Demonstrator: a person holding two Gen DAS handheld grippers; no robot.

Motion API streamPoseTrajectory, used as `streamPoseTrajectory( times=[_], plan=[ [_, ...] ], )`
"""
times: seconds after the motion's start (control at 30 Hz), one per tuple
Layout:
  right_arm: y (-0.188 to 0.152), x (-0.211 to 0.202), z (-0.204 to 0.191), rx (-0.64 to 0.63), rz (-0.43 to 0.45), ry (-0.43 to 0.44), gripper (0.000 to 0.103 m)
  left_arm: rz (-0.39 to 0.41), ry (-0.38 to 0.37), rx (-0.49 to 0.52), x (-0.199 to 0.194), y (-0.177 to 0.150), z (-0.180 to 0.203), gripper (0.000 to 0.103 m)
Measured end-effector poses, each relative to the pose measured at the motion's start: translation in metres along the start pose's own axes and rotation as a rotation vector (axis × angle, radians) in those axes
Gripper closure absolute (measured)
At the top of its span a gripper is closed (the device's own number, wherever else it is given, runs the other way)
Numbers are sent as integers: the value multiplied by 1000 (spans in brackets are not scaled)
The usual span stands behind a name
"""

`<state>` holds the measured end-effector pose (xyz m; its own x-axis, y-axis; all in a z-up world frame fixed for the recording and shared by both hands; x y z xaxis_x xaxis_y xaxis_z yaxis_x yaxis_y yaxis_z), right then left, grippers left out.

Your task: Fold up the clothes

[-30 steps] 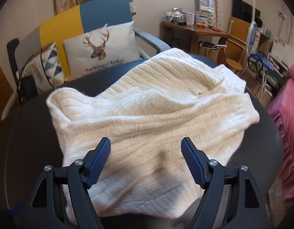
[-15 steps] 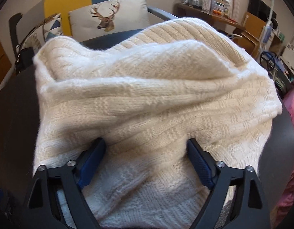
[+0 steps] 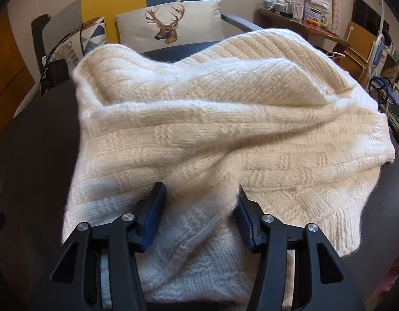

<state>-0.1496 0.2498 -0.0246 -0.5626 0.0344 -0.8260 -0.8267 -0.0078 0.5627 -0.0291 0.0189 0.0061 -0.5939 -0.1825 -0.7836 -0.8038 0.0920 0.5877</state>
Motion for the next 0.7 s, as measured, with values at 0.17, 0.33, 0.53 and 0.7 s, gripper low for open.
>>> streamPoseTrajectory(
  times=[0.17, 0.33, 0.53, 0.7],
  plan=[
    [-15, -15, -12, -45, 12, 22, 50, 41, 45, 79, -1, 26, 14, 64],
    [-41, -40, -44, -152, 37, 74, 53, 102, 96, 170, 0, 67, 31, 64],
    [-82, -75, -74, -256, 67, 178, 53, 133, 165, 294, 22, 104, 60, 64],
    [-103, -95, -76, -284, 76, 217, 52, 66, 190, 456, 66, 93, 94, 64]
  ],
)
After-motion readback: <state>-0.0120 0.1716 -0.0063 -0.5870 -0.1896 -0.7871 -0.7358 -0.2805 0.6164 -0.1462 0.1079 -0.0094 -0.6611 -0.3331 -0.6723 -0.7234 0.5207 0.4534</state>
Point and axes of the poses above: each gripper's, at about its wrist camera, not at the fingertips, and x roughly the way its jaws point, z to its right, y to its top, the point moved 2 cm from there along x, roughly the way its jaws point, and after that the axes turned 8 degrees about -y, right-handed, at the moved point
